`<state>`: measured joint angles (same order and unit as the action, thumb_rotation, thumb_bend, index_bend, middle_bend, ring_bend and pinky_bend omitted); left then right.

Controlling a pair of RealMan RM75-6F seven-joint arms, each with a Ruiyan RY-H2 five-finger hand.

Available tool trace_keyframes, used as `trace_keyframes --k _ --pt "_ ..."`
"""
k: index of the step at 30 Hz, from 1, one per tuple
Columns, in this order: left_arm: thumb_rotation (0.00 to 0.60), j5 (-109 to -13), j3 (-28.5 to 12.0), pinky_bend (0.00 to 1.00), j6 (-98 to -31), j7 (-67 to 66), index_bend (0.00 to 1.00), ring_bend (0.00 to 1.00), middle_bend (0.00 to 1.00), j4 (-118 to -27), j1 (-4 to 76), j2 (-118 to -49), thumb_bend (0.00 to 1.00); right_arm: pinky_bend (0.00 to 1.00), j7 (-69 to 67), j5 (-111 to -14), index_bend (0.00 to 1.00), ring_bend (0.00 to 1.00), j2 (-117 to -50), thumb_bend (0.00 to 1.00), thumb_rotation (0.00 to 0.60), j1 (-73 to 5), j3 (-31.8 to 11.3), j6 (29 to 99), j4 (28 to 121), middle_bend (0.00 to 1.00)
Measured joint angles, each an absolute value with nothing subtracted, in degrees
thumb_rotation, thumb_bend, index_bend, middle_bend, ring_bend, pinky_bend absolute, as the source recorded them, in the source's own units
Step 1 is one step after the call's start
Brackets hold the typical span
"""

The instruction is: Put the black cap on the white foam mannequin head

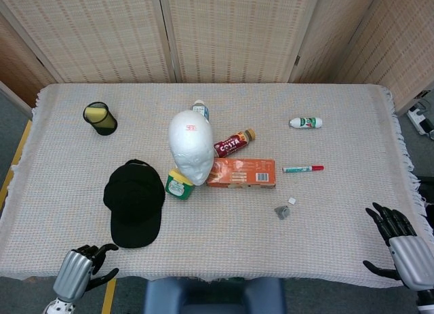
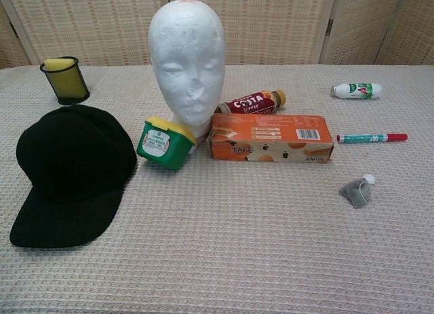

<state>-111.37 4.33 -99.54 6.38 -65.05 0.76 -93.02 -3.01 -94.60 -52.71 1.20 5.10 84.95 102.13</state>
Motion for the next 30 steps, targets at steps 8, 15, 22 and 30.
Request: trace_keyframes --k 8,15,22,30 --pt "0.6 -112.2 5.4 0.94 -99.4 11.0 0.55 0.94 1.0 -48.1 3.5 -104.1 0.24 0.0 -2.4 -93.5 0.0 0.0 -52.0 0.04 0.6 1.6 4.9 85.0 103.0 0.0" --pt "0.6 -111.7 5.6 0.94 -100.9 13.2 0.55 0.94 1.0 -36.4 4.9 -110.7 0.3 0.0 -2.6 -93.3 0.0 0.0 -51.6 0.04 0.6 1.6 4.9 84.8 103.2 0.0" --pt "0.6 -111.4 5.9 0.94 -103.5 13.3 0.48 0.94 1.0 -23.5 6.7 -116.1 0.31 0.0 -2.2 -92.9 0.0 0.0 -51.1 0.04 0.6 1.6 5.1 84.1 103.9 0.0" --pt "0.6 -108.4 6.2 0.94 -103.5 14.6 0.41 0.94 1.0 -13.2 8.4 -120.4 0.32 0.0 -2.3 -93.3 0.0 0.0 -50.2 0.04 0.6 1.6 5.6 83.6 104.6 0.0"
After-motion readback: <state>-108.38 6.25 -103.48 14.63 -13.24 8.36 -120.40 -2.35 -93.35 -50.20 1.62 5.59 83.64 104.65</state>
